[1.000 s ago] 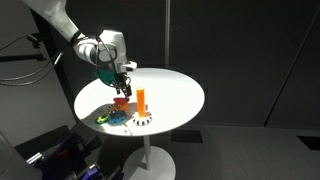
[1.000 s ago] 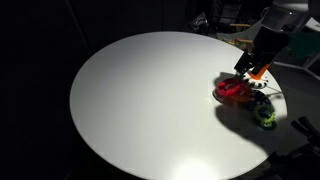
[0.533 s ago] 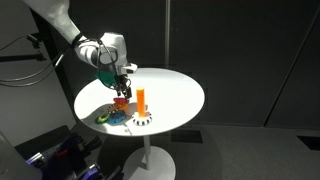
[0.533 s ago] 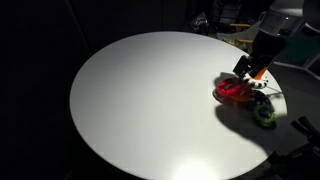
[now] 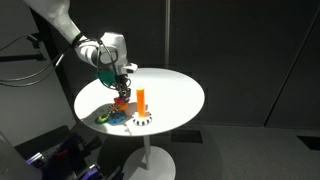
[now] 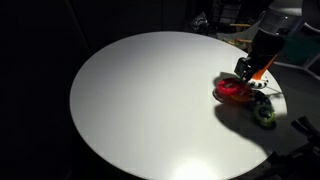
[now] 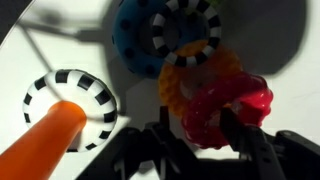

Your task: Pick up the red ring and put it on the ring holder

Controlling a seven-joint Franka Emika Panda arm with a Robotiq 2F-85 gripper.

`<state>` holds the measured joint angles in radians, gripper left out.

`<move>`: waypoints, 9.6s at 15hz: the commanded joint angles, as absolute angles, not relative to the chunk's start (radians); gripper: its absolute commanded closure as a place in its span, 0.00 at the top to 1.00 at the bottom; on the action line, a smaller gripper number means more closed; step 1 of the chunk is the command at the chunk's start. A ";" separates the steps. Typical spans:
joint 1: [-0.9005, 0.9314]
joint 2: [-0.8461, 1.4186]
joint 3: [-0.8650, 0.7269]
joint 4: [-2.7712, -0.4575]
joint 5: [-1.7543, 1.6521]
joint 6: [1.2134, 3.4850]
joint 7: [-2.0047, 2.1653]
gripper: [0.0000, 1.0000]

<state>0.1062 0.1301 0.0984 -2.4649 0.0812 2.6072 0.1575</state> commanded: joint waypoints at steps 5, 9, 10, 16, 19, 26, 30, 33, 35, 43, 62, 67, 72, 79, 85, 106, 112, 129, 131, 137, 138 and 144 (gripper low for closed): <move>0.114 0.143 0.094 -2.450 0.070 2.612 0.201 0.46; 0.115 0.147 0.094 -2.451 0.071 2.612 0.204 0.45; 0.115 0.148 0.094 -2.451 0.071 2.612 0.204 0.44; 0.116 0.152 0.092 -2.451 0.065 2.613 0.207 0.08; 0.115 0.147 0.092 -2.450 0.066 2.611 0.204 0.08; 0.108 0.114 0.091 -2.431 0.079 2.590 0.191 0.08; 0.096 0.083 0.085 -2.406 0.091 2.567 0.176 0.08; 0.084 0.054 0.073 -2.385 0.098 2.529 0.166 0.08; 0.074 0.031 0.064 -2.372 0.101 2.493 0.156 0.08; 0.036 -0.052 0.030 -2.316 0.111 2.357 0.132 0.08; 0.012 0.035 0.004 -2.320 0.069 2.412 0.111 1.00; 0.011 0.072 -0.004 -2.304 0.059 2.447 0.103 1.00; 0.012 0.100 -0.004 -2.274 0.068 2.436 0.100 1.00; 0.013 0.081 -0.001 -2.216 0.083 2.395 0.091 1.00; 0.016 0.097 -0.001 -2.184 0.068 2.392 0.108 1.00; 0.026 0.363 0.008 -2.033 0.057 2.407 0.074 1.00; 0.020 0.433 0.022 -2.001 0.067 2.433 0.002 1.00; 0.006 0.505 0.038 -1.953 0.054 2.464 -0.074 1.00; 0.000 0.495 0.045 -1.950 0.064 2.450 -0.081 1.00; 0.003 0.485 0.046 -1.926 0.059 2.443 -0.066 1.00; 0.006 0.489 0.044 -1.920 0.055 2.445 -0.062 1.00; 0.012 0.516 0.044 -1.907 0.049 2.459 -0.060 1.00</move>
